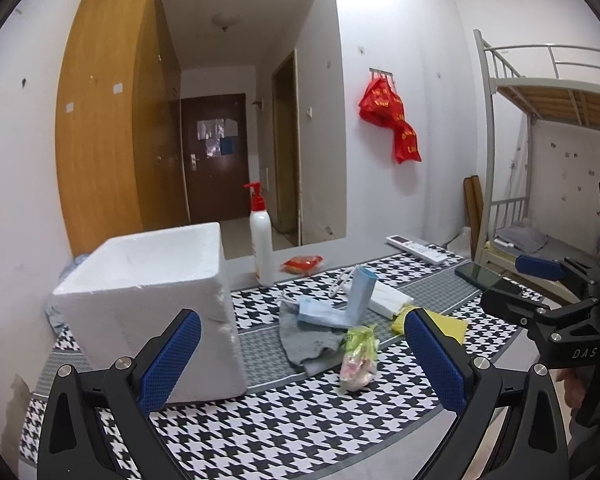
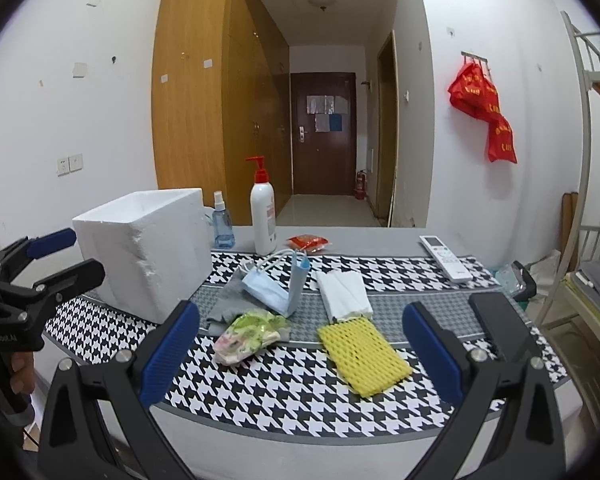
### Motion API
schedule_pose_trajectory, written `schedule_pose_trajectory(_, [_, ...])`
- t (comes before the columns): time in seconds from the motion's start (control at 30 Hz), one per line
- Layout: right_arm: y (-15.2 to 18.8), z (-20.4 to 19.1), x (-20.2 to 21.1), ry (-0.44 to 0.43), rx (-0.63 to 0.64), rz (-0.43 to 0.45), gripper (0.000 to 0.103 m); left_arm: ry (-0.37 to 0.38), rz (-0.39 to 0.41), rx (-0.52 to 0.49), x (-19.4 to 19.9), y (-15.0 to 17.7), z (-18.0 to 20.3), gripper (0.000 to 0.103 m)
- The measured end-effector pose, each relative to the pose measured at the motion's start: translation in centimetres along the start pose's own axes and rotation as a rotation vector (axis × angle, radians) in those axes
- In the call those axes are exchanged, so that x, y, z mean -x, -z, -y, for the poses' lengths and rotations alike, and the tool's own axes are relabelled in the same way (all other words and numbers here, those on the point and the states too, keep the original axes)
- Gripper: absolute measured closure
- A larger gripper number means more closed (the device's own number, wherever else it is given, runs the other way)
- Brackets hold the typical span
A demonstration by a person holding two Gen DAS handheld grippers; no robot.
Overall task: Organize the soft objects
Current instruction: 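Move the left tool to the green snack bag while the right tool approaches the yellow foam net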
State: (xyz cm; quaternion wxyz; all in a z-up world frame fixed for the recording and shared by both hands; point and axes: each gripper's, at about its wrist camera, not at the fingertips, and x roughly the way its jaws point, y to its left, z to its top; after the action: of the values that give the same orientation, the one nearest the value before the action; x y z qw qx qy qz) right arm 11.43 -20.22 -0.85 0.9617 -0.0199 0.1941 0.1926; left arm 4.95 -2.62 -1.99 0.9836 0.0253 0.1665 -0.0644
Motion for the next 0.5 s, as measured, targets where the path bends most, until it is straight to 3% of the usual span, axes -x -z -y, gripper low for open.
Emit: schedule_pose_trajectory(0.5, [0.7,1.7,-1.3,0.053,-0.027,-0.025,0.000,0.042,-0.036,-0.035,-2.7,-0.1,1.6,0.001])
